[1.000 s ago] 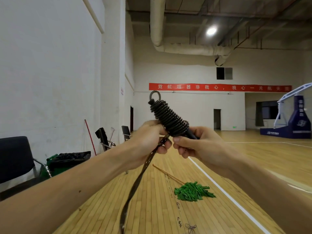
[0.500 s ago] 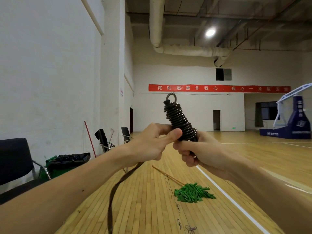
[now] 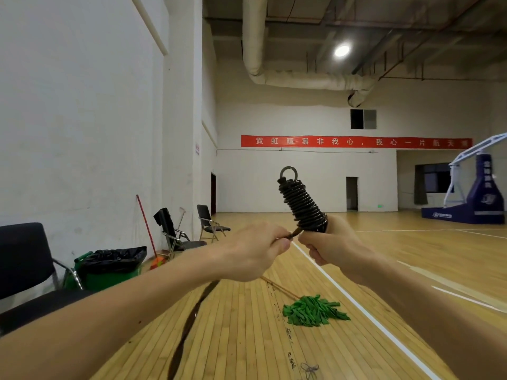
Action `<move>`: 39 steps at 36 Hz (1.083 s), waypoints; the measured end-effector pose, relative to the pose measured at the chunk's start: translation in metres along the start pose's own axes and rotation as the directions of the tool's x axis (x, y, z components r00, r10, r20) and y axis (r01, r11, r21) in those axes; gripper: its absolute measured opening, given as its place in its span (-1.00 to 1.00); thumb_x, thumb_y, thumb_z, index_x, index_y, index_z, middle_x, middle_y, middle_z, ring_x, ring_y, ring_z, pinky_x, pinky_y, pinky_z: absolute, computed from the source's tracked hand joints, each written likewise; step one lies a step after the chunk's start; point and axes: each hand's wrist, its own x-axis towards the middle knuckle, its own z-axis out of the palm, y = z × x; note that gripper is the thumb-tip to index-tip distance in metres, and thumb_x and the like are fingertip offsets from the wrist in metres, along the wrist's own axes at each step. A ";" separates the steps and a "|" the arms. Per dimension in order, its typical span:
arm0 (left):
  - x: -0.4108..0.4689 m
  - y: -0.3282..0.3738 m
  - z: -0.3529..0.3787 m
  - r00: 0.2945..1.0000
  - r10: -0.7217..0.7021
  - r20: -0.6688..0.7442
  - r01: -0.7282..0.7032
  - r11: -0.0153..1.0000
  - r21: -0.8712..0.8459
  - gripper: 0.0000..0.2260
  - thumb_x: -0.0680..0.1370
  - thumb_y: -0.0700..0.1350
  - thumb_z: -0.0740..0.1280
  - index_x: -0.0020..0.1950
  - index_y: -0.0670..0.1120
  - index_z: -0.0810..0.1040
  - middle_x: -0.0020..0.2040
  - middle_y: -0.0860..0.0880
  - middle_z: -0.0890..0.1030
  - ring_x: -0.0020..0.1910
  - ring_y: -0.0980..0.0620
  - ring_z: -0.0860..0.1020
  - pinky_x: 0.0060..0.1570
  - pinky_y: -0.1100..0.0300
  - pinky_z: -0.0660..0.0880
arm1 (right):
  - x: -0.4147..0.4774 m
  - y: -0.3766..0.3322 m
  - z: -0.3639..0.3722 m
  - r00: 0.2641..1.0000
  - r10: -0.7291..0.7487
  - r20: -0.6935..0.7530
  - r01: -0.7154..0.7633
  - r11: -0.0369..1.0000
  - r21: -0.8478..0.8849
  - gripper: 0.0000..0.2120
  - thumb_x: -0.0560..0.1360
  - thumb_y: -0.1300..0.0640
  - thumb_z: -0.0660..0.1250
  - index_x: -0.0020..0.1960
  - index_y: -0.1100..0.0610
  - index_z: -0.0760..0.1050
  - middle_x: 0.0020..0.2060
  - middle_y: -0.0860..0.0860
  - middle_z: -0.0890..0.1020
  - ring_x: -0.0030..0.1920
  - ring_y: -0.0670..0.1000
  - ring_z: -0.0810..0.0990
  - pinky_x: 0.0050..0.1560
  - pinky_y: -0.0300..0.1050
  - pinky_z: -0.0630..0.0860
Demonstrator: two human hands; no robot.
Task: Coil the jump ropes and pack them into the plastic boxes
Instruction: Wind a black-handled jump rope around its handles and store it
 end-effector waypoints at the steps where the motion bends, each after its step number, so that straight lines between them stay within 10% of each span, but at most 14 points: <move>1: 0.000 0.001 -0.003 1.000 0.015 -0.002 -0.015 0.999 0.043 -0.77 0.70 -0.01 0.15 0.06 -0.09 0.55 -0.30 0.04 0.47 -0.40 0.11 0.40 -0.28 0.05 0.46 | 0.001 0.002 0.000 1.000 -0.005 -0.019 0.004 0.999 -0.035 -0.81 0.52 0.42 0.28 -0.17 0.18 0.41 -0.41 0.03 0.41 -0.47 -0.04 0.35 -0.45 -0.14 0.30; 6: -0.001 0.006 -0.019 0.990 0.136 -0.025 -0.112 0.898 0.426 -0.78 0.68 0.05 0.21 0.19 0.00 0.56 -0.06 0.09 0.60 -0.10 0.11 0.55 0.02 0.04 0.54 | 0.001 0.001 0.000 0.999 0.011 0.033 -0.003 0.972 -0.237 -0.87 0.52 0.37 0.27 -0.10 0.16 0.44 -0.37 0.02 0.41 -0.43 -0.03 0.33 -0.41 -0.10 0.29; 11: 0.005 0.010 -0.031 0.951 0.305 0.048 -0.253 0.682 0.686 -0.76 0.68 0.05 0.19 0.17 -0.03 0.57 0.03 0.07 0.59 0.03 0.06 0.56 -0.08 0.17 0.49 | 0.001 -0.010 0.006 0.993 0.078 0.093 -0.023 0.872 -0.489 -0.82 0.52 0.35 0.27 -0.17 0.14 0.36 -0.40 0.02 0.41 -0.46 -0.02 0.33 -0.50 -0.20 0.25; 17: 0.012 0.013 -0.043 0.902 0.411 0.129 -0.361 0.555 0.749 -0.69 0.61 0.21 0.23 0.06 0.00 0.56 -0.22 0.14 0.36 -0.19 0.12 0.39 -0.40 0.31 0.17 | -0.006 -0.020 0.017 0.971 0.126 0.202 0.071 0.656 -0.752 -0.82 0.55 0.27 0.32 -0.19 0.15 0.39 -0.38 0.00 0.42 -0.44 -0.03 0.36 -0.53 -0.27 0.25; 24: 0.011 0.009 -0.044 0.879 0.447 0.164 -0.415 0.550 0.725 -0.51 0.49 0.37 0.26 -0.11 -0.09 0.51 -0.27 0.10 0.43 -0.32 0.11 0.38 -0.28 0.20 0.42 | -0.028 -0.023 0.025 0.926 0.033 0.375 0.304 0.520 -0.798 -0.74 0.56 0.21 0.30 -0.27 0.06 0.35 -0.39 -0.02 0.42 -0.43 -0.02 0.34 -0.46 -0.24 0.24; 39: 0.005 -0.019 -0.037 0.955 0.297 0.026 -0.292 0.948 -0.124 -0.55 0.26 0.27 0.50 -0.42 -0.09 0.49 -0.49 0.06 0.39 -0.46 0.10 0.35 -0.41 0.20 0.28 | -0.055 -0.046 0.018 0.822 -0.093 0.562 0.460 0.689 -0.560 -0.76 0.48 -0.08 0.47 -0.11 0.06 0.52 -0.36 -0.01 0.54 -0.43 -0.09 0.45 -0.41 -0.19 0.41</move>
